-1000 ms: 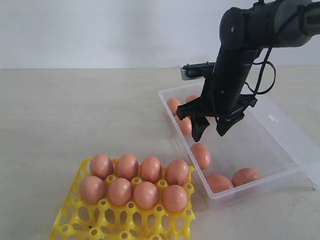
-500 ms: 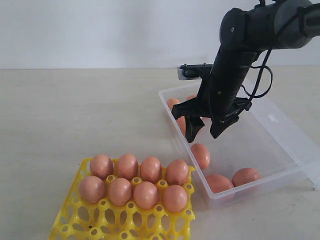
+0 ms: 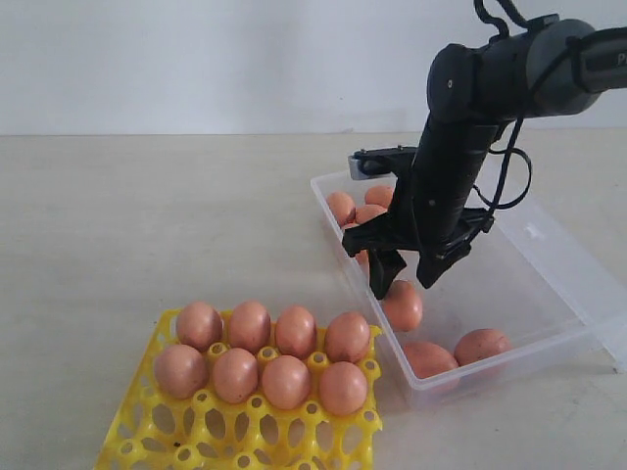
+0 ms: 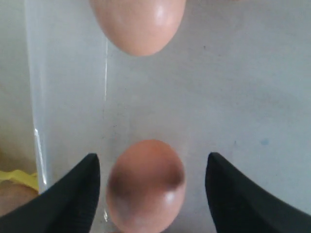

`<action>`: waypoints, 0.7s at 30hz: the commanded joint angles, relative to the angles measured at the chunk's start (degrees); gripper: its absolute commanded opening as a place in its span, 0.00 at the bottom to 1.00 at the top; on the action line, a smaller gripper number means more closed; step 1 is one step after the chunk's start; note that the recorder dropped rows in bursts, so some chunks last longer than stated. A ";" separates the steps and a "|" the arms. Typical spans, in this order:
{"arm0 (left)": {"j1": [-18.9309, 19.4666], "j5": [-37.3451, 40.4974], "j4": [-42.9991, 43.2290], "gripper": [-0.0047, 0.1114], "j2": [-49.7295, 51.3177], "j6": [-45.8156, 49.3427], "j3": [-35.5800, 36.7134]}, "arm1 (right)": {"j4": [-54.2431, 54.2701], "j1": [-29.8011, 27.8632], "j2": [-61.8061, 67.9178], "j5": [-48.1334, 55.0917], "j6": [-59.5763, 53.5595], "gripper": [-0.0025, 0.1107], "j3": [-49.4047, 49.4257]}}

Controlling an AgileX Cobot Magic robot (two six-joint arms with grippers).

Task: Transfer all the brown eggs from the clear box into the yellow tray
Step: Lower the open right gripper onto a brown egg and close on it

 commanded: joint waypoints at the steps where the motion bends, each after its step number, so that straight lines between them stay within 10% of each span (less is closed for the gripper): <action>1: -0.03 -0.35 0.00 0.08 -0.17 0.24 0.23 | 1.51 -0.48 -0.16 -0.75 -1.64 0.51 0.10; 21: -0.03 -0.35 0.00 0.08 -0.17 0.24 0.23 | 6.08 -0.48 1.90 1.08 -8.43 0.51 2.08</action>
